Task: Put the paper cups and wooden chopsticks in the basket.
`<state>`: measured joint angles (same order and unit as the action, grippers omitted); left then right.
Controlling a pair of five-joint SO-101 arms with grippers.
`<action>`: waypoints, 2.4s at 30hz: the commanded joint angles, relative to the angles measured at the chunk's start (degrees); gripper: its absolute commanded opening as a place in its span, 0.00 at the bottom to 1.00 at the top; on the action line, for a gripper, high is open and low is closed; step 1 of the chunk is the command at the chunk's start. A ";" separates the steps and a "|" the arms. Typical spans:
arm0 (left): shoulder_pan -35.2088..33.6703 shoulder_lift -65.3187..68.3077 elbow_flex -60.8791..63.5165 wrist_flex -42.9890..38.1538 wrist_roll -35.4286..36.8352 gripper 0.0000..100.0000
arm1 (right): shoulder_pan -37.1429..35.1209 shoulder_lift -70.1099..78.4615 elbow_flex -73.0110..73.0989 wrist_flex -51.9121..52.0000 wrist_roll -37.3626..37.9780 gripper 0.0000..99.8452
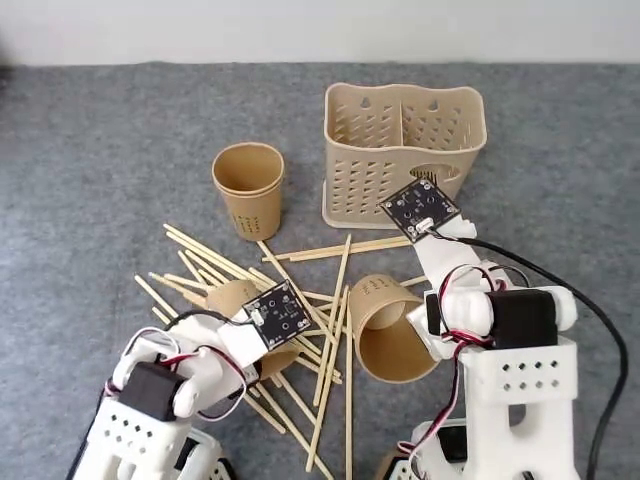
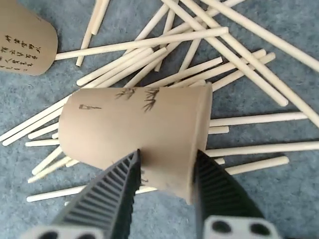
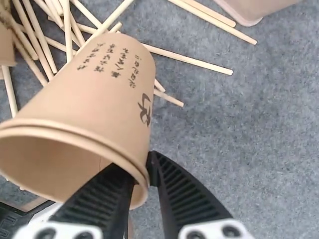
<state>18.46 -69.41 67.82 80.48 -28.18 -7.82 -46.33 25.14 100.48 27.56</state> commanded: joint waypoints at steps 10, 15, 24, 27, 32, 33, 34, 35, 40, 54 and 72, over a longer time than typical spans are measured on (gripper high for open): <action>-2.55 0.26 -8.13 -1.58 1.93 0.01 | 0.48 -0.66 -0.35 2.07 0.09 0.01; -2.55 0.26 -14.11 -1.14 10.02 0.01 | 0.48 -0.66 -0.09 2.24 0.09 0.01; -2.55 0.70 -30.37 7.65 13.45 0.01 | 0.48 -0.57 6.59 2.15 0.44 0.01; -2.55 0.70 -34.59 9.76 13.54 0.01 | 0.92 -0.57 6.59 2.51 0.44 0.01; -2.55 0.35 -38.29 12.84 13.54 0.01 | 2.33 -0.48 6.77 2.51 0.53 0.01; -2.55 0.35 -38.46 13.19 13.54 0.01 | 3.74 -0.40 6.77 2.51 0.53 0.01; -2.55 0.35 -38.55 13.45 13.54 0.01 | 5.32 0.04 6.68 2.51 0.62 0.01; -2.55 0.35 -38.46 13.63 13.54 0.01 | 7.08 0.75 6.68 2.51 1.05 0.01; -2.55 0.26 -38.46 13.54 13.80 0.01 | 16.84 8.22 6.42 2.15 6.95 0.01; -2.11 0.44 -40.92 8.35 21.63 0.02 | 7.16 17.36 -0.62 -0.66 0.35 0.01; 13.80 0.79 -48.04 6.59 31.21 0.02 | 1.63 31.52 -11.96 1.54 -5.01 0.24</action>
<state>28.66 -69.41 22.02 89.45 0.92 -5.71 -12.22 17.14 99.87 23.34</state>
